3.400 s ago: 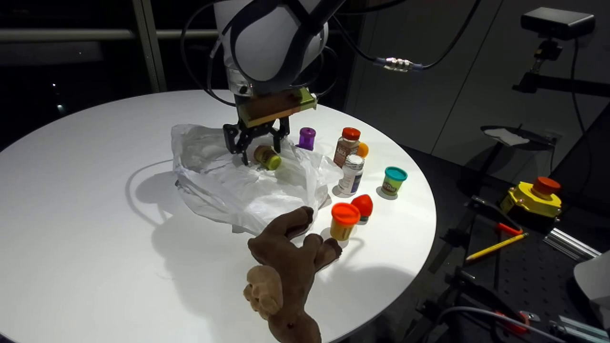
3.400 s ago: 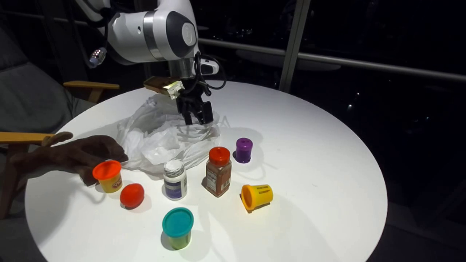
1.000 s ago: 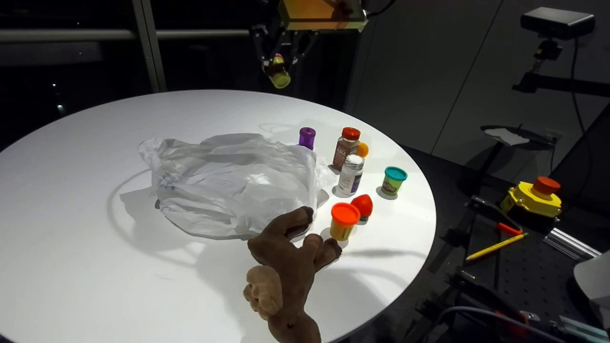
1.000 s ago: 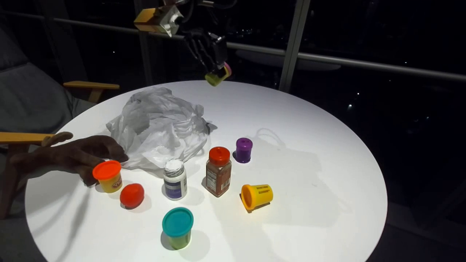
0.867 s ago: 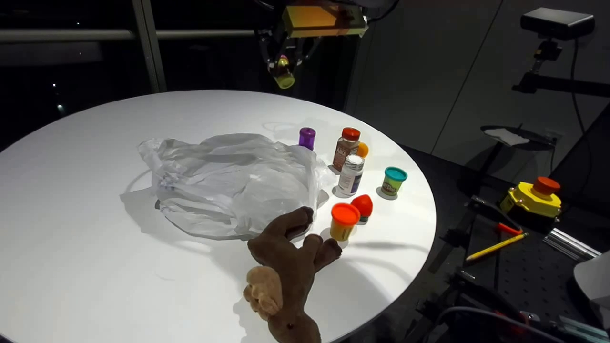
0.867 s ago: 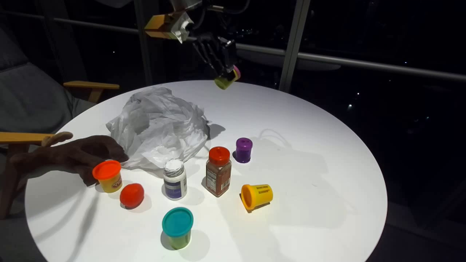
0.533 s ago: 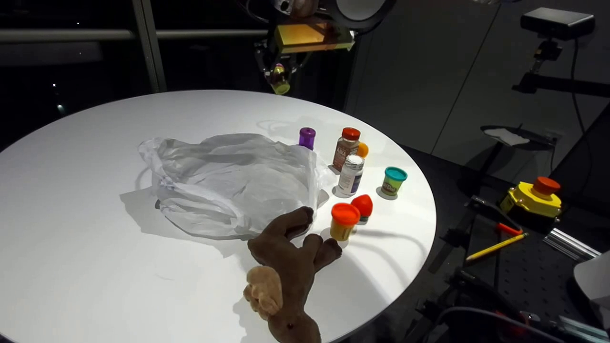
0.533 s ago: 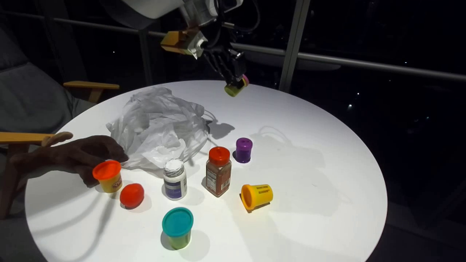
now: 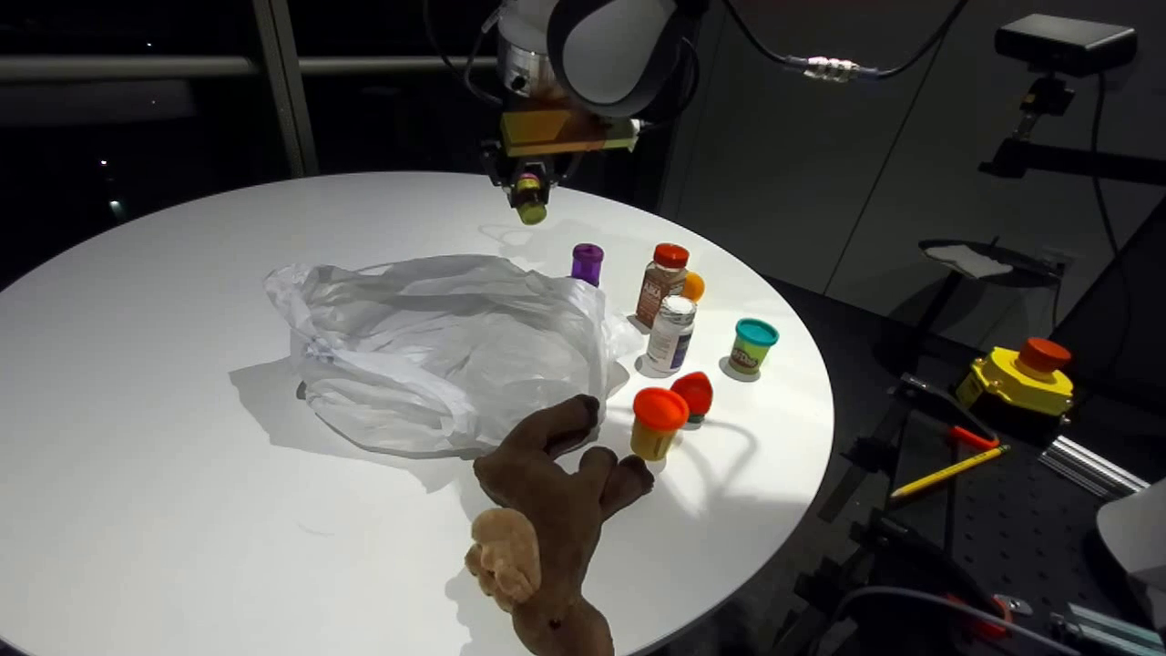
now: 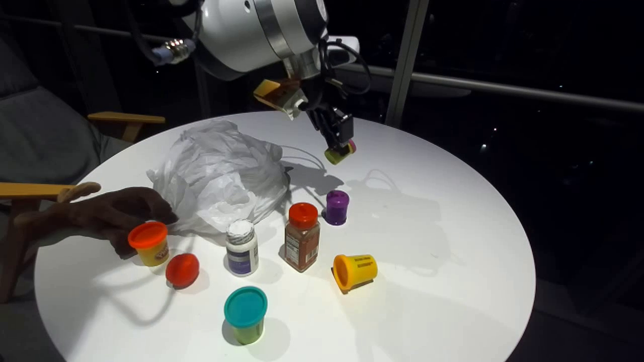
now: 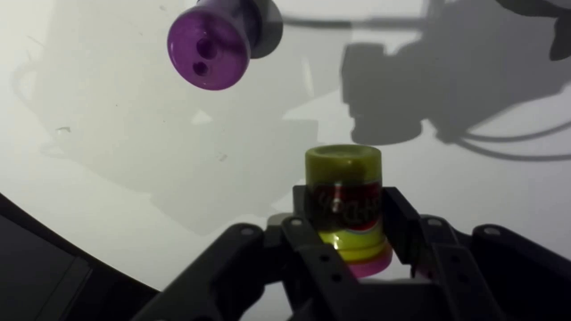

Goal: Pick the object in the plastic bag and put them on the table

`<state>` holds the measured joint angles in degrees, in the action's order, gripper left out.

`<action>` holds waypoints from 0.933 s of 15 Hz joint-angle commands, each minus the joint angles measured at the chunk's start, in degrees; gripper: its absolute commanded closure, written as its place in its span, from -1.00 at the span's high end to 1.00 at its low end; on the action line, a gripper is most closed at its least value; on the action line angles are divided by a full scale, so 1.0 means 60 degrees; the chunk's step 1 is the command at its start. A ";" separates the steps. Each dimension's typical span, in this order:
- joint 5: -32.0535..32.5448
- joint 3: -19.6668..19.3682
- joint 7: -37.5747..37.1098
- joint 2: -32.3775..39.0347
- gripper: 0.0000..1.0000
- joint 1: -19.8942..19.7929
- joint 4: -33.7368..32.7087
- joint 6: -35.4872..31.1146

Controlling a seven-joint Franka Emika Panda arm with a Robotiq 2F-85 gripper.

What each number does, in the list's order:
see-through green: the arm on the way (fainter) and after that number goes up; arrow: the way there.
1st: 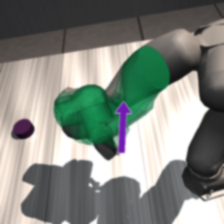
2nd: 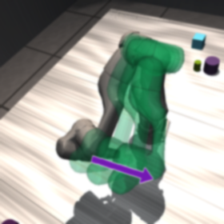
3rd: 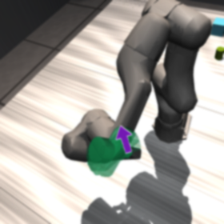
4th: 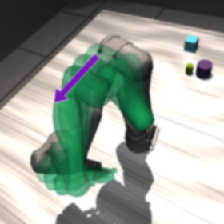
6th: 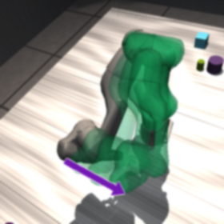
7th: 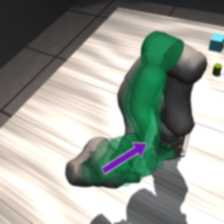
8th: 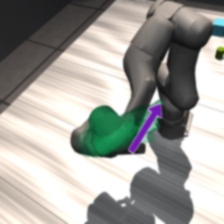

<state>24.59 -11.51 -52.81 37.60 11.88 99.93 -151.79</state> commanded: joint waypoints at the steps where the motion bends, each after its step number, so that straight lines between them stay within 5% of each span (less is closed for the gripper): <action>1: -0.0903 -0.0137 0.0451 0.0845 -0.75 -0.0306 -0.1073 0.0553; 9: -0.1443 -0.1061 0.0014 0.1157 -0.75 -0.0505 -0.1363 0.0692; 14: -0.1970 -0.0626 0.0674 0.1153 -0.75 -0.1067 -0.1133 0.1745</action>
<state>15.37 -16.76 -51.42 44.30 7.05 93.62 -144.52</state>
